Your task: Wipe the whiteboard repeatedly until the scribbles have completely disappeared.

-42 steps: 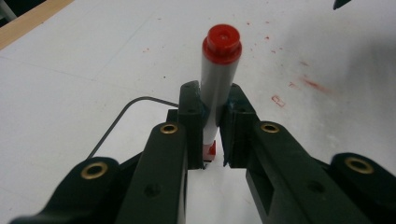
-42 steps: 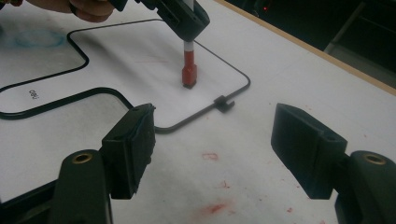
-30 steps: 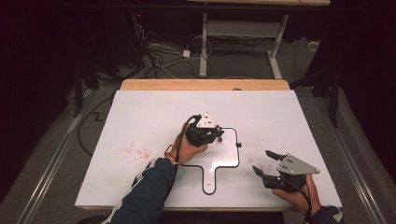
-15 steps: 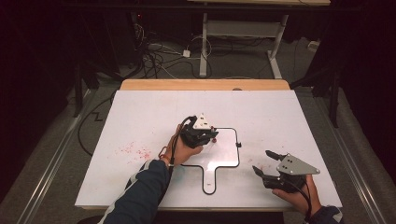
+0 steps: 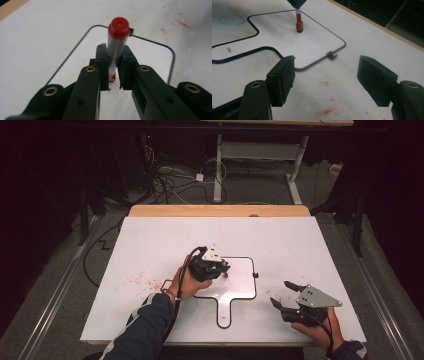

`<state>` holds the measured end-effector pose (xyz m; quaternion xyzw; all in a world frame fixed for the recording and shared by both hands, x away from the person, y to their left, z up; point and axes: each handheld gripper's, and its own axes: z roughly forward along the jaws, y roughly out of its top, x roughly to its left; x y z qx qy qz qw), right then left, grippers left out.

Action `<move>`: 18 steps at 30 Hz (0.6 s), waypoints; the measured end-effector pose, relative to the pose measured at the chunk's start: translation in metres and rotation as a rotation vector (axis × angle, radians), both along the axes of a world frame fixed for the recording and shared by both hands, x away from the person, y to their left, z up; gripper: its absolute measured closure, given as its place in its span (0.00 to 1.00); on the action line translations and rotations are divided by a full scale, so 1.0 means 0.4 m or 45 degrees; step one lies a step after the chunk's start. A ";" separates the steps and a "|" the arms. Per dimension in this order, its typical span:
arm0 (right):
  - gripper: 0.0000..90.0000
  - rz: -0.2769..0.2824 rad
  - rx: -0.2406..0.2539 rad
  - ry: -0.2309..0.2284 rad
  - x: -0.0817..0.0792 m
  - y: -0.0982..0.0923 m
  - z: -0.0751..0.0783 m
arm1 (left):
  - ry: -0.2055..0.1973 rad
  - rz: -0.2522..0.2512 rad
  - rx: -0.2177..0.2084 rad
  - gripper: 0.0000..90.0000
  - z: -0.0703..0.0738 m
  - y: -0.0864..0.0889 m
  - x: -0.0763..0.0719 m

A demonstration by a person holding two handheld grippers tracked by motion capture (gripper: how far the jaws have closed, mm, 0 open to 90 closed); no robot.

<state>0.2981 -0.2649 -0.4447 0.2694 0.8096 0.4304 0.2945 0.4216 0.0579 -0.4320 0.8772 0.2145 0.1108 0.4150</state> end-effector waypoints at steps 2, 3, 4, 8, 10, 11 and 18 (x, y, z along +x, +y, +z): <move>0.35 0.002 -0.002 0.001 0.000 0.001 -0.001 | -0.012 -0.011 0.030 0.88 0.003 0.002 -0.007; 0.35 0.001 -0.005 0.003 -0.001 0.000 -0.001 | -0.014 -0.018 0.045 0.88 0.006 0.003 -0.013; 0.35 -0.003 0.001 0.004 0.000 -0.001 -0.001 | -0.019 -0.028 0.065 0.88 0.009 0.005 -0.020; 0.35 -0.002 0.003 0.001 0.001 -0.004 -0.001 | -0.012 -0.043 0.088 0.87 0.013 0.026 -0.037; 0.35 -0.003 0.003 0.001 0.001 -0.003 -0.001 | -0.007 -0.036 0.084 0.88 0.013 0.036 -0.037; 0.35 -0.004 0.002 0.003 0.001 -0.002 -0.001 | 0.000 -0.027 0.071 0.87 0.011 0.037 -0.037; 0.35 0.001 -0.004 0.007 0.002 0.005 -0.002 | 0.013 -0.080 0.024 0.87 0.005 -0.004 -0.037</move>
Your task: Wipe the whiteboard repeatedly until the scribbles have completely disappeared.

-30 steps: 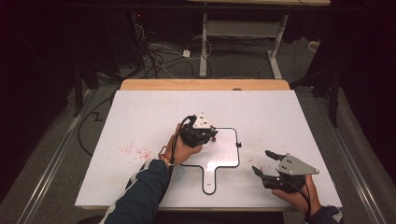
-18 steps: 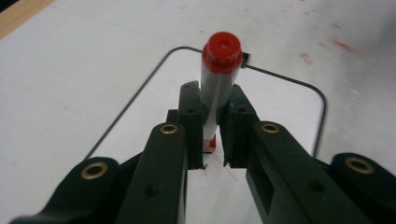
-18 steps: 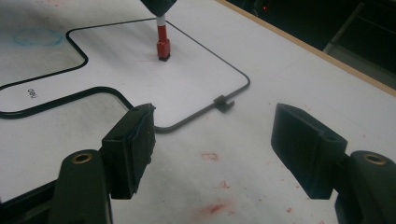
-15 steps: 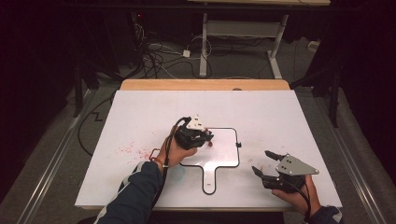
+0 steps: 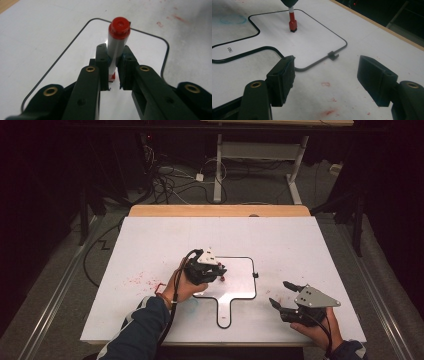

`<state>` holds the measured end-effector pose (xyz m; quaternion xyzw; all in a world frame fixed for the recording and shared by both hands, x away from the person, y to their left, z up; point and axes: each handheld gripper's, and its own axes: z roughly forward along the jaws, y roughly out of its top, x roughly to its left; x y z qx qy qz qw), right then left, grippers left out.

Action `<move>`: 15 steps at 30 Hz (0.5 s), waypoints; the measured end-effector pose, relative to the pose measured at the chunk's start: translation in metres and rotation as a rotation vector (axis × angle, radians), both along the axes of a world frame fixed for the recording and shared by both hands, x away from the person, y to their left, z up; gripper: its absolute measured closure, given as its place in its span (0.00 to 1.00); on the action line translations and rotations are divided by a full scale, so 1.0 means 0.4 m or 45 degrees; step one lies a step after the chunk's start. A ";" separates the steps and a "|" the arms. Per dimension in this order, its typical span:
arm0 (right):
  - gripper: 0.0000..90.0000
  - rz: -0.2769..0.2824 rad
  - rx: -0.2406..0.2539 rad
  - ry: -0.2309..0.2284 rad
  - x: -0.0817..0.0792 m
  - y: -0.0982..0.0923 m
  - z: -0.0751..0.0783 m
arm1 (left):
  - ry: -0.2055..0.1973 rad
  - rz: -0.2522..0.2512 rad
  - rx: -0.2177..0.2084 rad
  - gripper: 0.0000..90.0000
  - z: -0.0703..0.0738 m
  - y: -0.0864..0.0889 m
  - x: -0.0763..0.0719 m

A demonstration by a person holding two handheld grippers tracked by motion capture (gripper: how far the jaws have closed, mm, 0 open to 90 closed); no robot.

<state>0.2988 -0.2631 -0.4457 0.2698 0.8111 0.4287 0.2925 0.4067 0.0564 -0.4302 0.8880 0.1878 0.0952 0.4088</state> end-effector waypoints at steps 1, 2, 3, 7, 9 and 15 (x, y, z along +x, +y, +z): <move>0.35 0.001 0.000 0.001 0.000 0.000 0.000 | -0.003 -0.026 0.007 0.88 0.001 -0.008 -0.005; 0.35 0.003 0.000 0.000 0.000 -0.001 0.000 | -0.006 -0.046 0.020 0.88 0.003 -0.013 -0.011; 0.35 0.003 0.001 -0.002 -0.001 -0.002 0.001 | -0.003 -0.065 0.031 0.88 0.005 -0.015 -0.016; 0.35 -0.004 0.006 0.000 -0.001 -0.007 0.000 | -0.034 -0.049 0.075 0.87 0.009 -0.003 -0.023; 0.35 -0.006 0.007 -0.002 -0.001 -0.008 0.001 | -0.019 -0.004 0.061 0.88 0.008 0.010 -0.005; 0.35 -0.004 0.001 0.000 0.000 -0.003 0.001 | 0.009 -0.041 0.027 0.87 0.004 0.012 -0.005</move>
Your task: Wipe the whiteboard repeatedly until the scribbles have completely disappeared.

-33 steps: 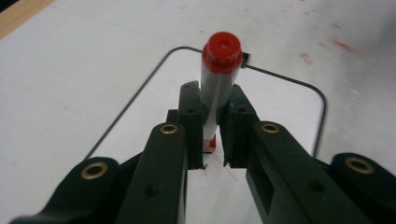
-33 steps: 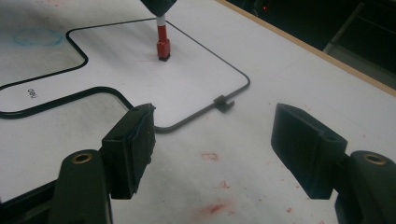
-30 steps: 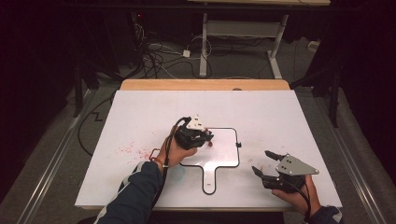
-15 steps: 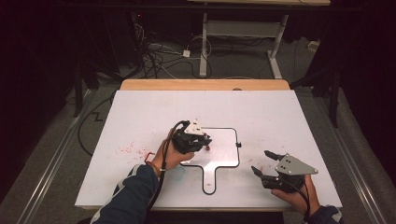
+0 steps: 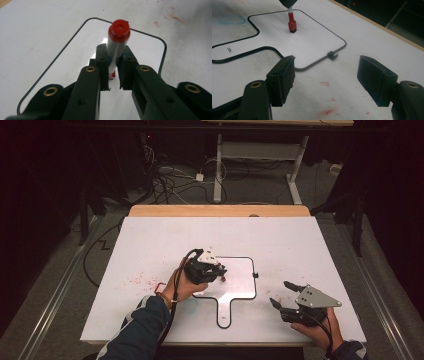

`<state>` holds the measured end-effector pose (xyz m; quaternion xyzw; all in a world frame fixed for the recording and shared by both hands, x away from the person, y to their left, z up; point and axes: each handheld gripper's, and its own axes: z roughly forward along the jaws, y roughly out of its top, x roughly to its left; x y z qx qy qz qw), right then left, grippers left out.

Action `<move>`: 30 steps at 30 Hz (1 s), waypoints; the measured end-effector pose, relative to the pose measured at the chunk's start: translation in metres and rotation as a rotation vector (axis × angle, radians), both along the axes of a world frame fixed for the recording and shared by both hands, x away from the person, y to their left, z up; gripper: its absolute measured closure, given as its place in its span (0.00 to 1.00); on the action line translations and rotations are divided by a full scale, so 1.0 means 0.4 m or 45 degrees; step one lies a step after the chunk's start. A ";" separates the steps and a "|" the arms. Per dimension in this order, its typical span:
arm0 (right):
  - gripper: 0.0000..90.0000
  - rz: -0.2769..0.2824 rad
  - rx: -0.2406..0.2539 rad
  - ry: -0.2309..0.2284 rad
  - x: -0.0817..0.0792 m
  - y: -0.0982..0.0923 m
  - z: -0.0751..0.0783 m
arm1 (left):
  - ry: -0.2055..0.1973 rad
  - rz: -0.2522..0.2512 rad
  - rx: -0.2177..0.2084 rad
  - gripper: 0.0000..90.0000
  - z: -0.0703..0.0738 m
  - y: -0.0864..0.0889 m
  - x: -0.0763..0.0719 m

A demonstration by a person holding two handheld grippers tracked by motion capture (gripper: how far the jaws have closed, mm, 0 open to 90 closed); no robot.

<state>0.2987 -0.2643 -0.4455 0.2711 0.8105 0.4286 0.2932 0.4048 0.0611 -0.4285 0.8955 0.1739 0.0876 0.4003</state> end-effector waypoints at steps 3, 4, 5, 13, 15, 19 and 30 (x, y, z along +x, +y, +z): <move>0.35 0.005 0.000 0.000 0.000 0.000 -0.001 | -0.020 -0.052 0.058 0.87 0.009 -0.011 -0.022; 0.35 0.003 0.003 0.003 -0.001 0.000 -0.001 | -0.026 -0.059 0.076 0.87 0.012 -0.012 -0.027; 0.35 0.002 0.003 0.003 0.000 0.000 -0.002 | -0.029 -0.061 0.085 0.87 0.013 -0.010 -0.029; 0.35 -0.001 0.001 0.004 0.001 0.000 -0.002 | 0.008 0.045 0.015 0.87 0.001 0.032 0.007; 0.35 0.002 0.000 0.006 0.001 0.001 -0.003 | 0.011 0.009 0.002 0.87 -0.001 0.021 -0.001; 0.35 0.002 0.000 0.006 0.001 0.001 -0.003 | -0.021 -0.022 0.017 0.87 -0.001 -0.020 -0.017; 0.35 -0.001 0.002 0.000 -0.001 -0.003 0.000 | -0.012 -0.157 0.029 0.87 0.004 -0.113 -0.042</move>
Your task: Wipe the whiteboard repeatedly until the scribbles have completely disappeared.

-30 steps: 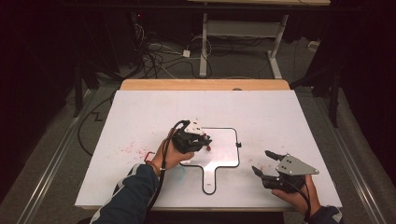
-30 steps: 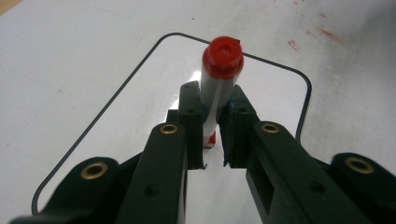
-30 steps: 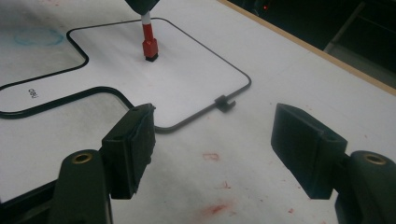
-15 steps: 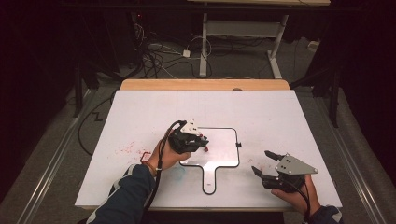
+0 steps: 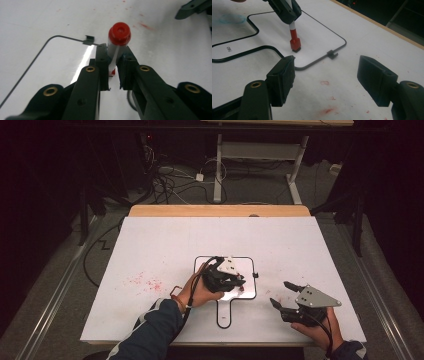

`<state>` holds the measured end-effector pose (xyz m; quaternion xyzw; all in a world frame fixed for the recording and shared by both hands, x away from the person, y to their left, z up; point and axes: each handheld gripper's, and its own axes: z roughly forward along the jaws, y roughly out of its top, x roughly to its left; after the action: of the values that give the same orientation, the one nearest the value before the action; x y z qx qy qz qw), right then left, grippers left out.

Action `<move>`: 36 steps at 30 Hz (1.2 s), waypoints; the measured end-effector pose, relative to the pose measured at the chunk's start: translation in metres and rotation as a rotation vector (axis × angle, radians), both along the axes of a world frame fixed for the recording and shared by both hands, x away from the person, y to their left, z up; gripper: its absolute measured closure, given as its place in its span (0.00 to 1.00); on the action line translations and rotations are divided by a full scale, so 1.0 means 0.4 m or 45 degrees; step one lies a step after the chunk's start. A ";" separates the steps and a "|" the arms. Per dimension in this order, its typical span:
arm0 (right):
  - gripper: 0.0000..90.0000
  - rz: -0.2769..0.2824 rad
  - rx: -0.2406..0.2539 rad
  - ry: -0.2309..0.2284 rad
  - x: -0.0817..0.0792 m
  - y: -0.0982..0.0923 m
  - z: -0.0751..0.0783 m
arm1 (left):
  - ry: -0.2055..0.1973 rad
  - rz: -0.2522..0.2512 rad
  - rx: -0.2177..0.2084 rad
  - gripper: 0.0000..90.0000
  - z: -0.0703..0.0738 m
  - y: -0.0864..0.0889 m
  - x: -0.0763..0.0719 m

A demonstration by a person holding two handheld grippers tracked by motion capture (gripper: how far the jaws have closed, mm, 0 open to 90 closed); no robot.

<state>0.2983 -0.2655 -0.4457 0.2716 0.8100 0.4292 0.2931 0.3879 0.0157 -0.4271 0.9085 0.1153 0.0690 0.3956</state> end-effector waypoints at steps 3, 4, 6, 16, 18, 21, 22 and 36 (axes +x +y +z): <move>0.35 -0.006 0.004 0.000 0.000 -0.003 0.001 | 0.004 0.013 -0.005 0.87 0.000 0.002 0.003; 0.35 -0.008 0.002 0.001 0.002 -0.003 0.000 | 0.003 0.022 -0.009 0.87 0.000 -0.001 0.005; 0.35 -0.009 0.001 0.002 0.003 0.000 0.000 | 0.000 0.022 -0.023 0.87 -0.002 -0.010 0.003; 0.53 0.093 0.028 0.079 0.040 0.053 0.011 | 0.002 -0.018 -0.080 0.87 0.017 -0.025 -0.019; 0.57 0.127 0.023 0.106 0.050 0.069 0.013 | 0.006 -0.018 -0.083 0.87 0.028 -0.024 -0.021; 0.59 0.174 0.002 0.114 0.061 0.094 0.016 | 0.011 -0.021 -0.070 0.87 0.038 -0.022 -0.025; 0.59 0.182 -0.007 0.109 0.063 0.102 0.019 | 0.010 -0.018 -0.076 0.87 0.040 -0.020 -0.026; 0.86 0.325 -0.048 0.120 0.085 0.164 0.021 | 0.039 -0.070 -0.087 0.87 0.052 -0.015 -0.044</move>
<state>0.3323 -0.2000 -0.4374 0.1809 0.8587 0.4345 0.2027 0.3703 0.0096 -0.4062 0.8983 0.0986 0.0403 0.4262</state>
